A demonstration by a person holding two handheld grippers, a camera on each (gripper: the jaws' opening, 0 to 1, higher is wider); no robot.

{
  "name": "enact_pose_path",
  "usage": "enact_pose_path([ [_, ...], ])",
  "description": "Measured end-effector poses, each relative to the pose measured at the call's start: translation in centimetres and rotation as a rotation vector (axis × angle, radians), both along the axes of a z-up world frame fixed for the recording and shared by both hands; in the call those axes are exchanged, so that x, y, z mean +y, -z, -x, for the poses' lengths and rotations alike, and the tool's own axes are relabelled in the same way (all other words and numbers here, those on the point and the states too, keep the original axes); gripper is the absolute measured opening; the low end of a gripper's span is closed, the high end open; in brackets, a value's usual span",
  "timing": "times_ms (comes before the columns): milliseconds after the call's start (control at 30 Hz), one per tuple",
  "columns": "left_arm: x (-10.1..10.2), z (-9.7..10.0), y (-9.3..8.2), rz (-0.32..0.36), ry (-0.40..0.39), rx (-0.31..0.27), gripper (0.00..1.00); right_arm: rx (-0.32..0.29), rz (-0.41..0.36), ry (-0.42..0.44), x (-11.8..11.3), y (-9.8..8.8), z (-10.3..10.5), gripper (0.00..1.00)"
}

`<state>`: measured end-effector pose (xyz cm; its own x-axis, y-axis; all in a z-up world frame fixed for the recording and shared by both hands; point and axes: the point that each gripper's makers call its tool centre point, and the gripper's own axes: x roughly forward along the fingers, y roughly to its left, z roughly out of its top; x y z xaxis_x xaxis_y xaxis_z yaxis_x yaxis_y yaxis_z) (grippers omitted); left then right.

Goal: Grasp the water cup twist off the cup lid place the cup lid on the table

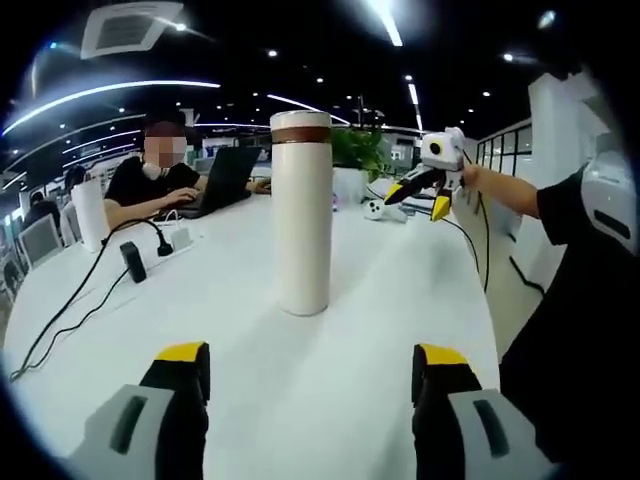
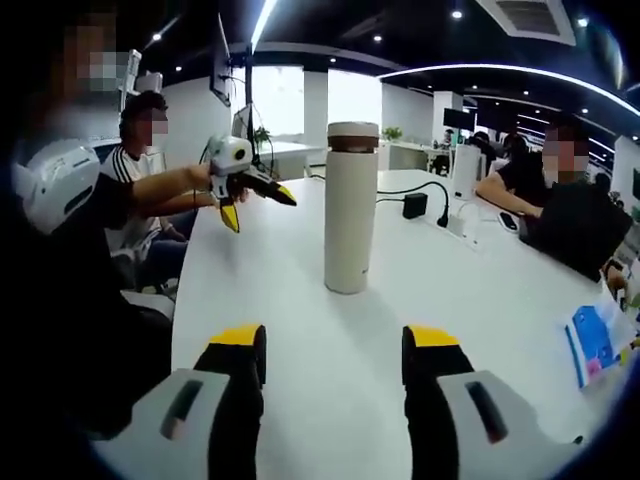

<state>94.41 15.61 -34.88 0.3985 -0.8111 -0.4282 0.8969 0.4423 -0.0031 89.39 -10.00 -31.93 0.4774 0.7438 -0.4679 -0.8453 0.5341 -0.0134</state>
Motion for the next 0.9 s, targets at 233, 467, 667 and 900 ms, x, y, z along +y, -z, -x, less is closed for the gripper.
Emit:
enact_pose_path([
  [233,-0.5,-0.2,0.1,0.011,0.008,-0.008,0.83,0.006,-0.062,0.001,0.9,-0.9,0.1,0.57],
  [467,-0.7,-0.5,0.2,0.017,0.006,-0.007,0.82,-0.006,-0.029,-0.005,1.3,-0.6,-0.1,0.57],
  [667,-1.0,-1.0,-0.4,0.044,-0.007,-0.033,0.82,-0.008,-0.027,-0.009,1.4,-0.4,-0.2,0.57],
  [900,-1.3,-1.5,-0.9,0.068,-0.020,-0.051,0.82,-0.010,-0.034,-0.008,1.2,-0.3,-0.1,0.57],
])
